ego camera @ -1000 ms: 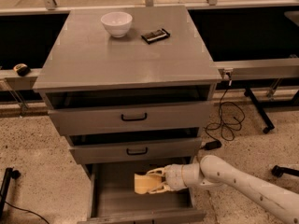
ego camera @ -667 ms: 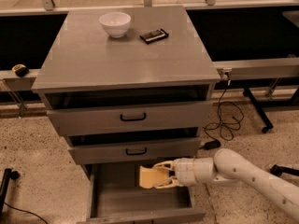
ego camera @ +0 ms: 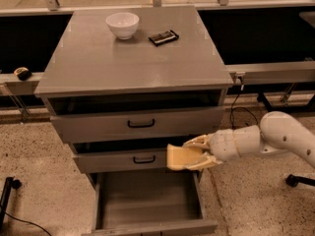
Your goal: Pick sponge from bottom drawer and place on counter
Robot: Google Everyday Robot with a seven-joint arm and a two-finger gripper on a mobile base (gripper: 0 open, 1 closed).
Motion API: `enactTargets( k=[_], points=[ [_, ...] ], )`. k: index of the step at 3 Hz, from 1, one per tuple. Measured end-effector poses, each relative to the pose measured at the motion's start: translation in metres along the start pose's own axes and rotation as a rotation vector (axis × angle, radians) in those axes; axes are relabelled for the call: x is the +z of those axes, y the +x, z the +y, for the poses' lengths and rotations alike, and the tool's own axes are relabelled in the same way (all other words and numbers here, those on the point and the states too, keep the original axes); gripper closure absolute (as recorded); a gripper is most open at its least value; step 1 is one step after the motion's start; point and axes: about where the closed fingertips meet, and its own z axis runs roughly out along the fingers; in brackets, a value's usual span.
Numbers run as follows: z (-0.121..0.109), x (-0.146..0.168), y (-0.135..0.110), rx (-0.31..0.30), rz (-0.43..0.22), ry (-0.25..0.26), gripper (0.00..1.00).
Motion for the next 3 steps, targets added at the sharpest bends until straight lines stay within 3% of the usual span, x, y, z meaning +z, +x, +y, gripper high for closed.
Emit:
enactTargets(
  k=[1,2,3],
  points=[
    [0.0,-0.003,0.001,0.022,0.008,-0.008,1.0],
    [-0.023,-0.005,-0.015,0.028,0.078,-0.033,1.0],
    [-0.07,-0.008,-0.065,0.028,0.18,-0.027,1.0]
  ],
)
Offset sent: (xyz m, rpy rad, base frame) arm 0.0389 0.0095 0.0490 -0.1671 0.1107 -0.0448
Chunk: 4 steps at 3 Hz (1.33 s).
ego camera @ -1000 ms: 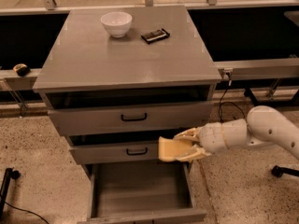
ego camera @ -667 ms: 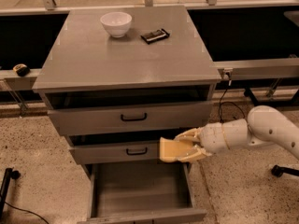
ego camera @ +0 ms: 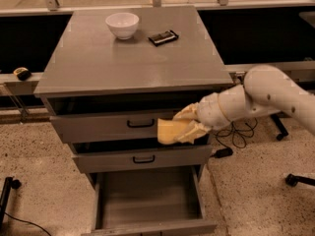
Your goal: Pick sponge from bottom drawer and place on counter
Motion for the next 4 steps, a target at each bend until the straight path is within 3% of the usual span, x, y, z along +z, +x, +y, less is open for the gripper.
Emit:
enactTargets(
  k=[1,2,3,4],
  points=[
    [-0.068,-0.023,-0.053,0.032,0.106,-0.004,1.0],
    [-0.114,-0.039,-0.082,0.053,0.139,0.012,1.0],
    [-0.142,-0.06,-0.087,0.068,0.085,0.012,1.0],
    [-0.146,-0.065,-0.087,0.068,0.057,0.003,1.0]
  ],
)
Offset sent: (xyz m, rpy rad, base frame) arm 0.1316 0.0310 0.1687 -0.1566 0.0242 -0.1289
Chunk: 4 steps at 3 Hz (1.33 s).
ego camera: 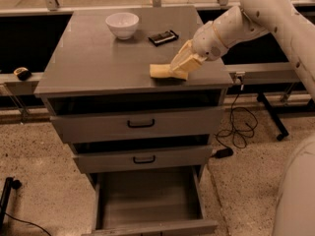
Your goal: Pick sponge from bottom drawer and place on counter
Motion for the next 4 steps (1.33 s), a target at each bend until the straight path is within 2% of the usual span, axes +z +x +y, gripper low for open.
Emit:
enactTargets(
  k=[1,2,3,4],
  points=[
    [-0.005,-0.022,-0.002,-0.022,-0.064,0.007,1.0],
    [-0.014,-0.022,-0.001,-0.057,-0.053,0.029,1.0],
    [-0.021,0.004,0.014,-0.099,0.02,0.052,1.0],
    [-0.022,0.01,0.018,-0.102,0.034,0.056,0.84]
  ],
)
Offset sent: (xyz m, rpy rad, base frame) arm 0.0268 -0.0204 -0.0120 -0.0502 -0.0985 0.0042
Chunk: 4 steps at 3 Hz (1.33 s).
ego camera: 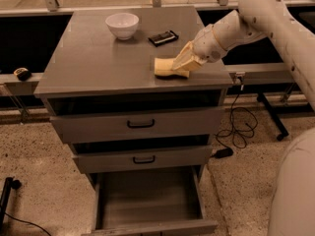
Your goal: Pick sponge from bottom drawer and place on counter
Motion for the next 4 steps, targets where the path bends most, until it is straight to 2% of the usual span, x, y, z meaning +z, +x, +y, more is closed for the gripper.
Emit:
enactTargets(
  k=[1,3,4],
  points=[
    [0.0,0.0,0.0,0.0,0.0,0.0,0.55],
    [0.0,0.0001,0.0,0.0,0.0,0.0,0.07],
    [0.0,0.0001,0.0,0.0,0.0,0.0,0.0]
  ],
)
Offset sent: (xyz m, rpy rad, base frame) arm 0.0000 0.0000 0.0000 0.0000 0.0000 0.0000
